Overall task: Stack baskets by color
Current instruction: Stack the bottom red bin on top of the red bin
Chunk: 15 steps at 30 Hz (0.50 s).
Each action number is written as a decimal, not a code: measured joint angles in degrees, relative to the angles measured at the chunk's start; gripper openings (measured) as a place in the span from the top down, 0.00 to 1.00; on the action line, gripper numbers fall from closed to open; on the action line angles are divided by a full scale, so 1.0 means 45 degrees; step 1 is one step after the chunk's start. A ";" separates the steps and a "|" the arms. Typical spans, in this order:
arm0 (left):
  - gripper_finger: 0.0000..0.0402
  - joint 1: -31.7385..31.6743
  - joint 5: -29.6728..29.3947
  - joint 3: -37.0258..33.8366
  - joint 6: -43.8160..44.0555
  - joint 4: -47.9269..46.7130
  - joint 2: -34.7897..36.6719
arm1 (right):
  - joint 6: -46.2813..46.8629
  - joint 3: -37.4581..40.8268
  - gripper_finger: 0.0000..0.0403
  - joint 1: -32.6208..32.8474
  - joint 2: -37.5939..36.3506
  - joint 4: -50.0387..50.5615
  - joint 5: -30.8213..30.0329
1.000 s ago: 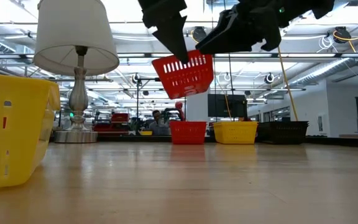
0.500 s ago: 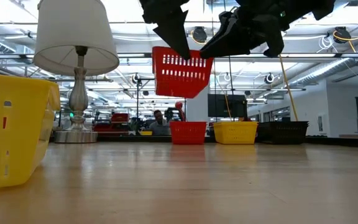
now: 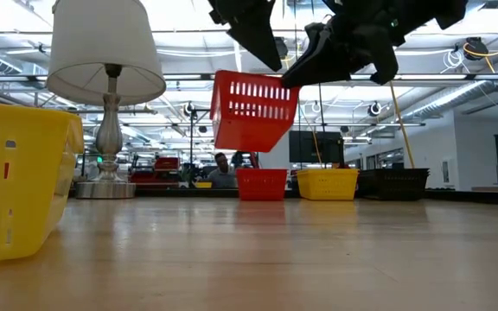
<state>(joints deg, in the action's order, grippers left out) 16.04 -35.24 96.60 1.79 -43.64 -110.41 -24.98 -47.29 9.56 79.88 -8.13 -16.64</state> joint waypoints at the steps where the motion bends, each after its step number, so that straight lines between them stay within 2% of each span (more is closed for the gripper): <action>1: 0.86 0.0022 0.0000 0.0000 0.0089 -0.0020 0.0000 | -0.0036 0.0000 0.99 0.0000 0.0000 0.0038 0.0000; 9: 0.64 0.0332 -0.0444 0.0020 0.1997 -0.2142 0.0422 | -0.0344 0.0000 0.99 0.0000 -0.0177 0.0075 -0.0005; 15: 0.51 0.0442 -0.0306 0.0015 0.2641 -0.2638 0.0423 | -0.0467 -0.0006 0.99 0.0000 -0.0384 0.0059 0.0023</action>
<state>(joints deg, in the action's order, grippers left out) 18.03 -36.62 96.66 13.67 -55.51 -108.51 -27.09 -47.32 9.56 78.15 -7.86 -16.54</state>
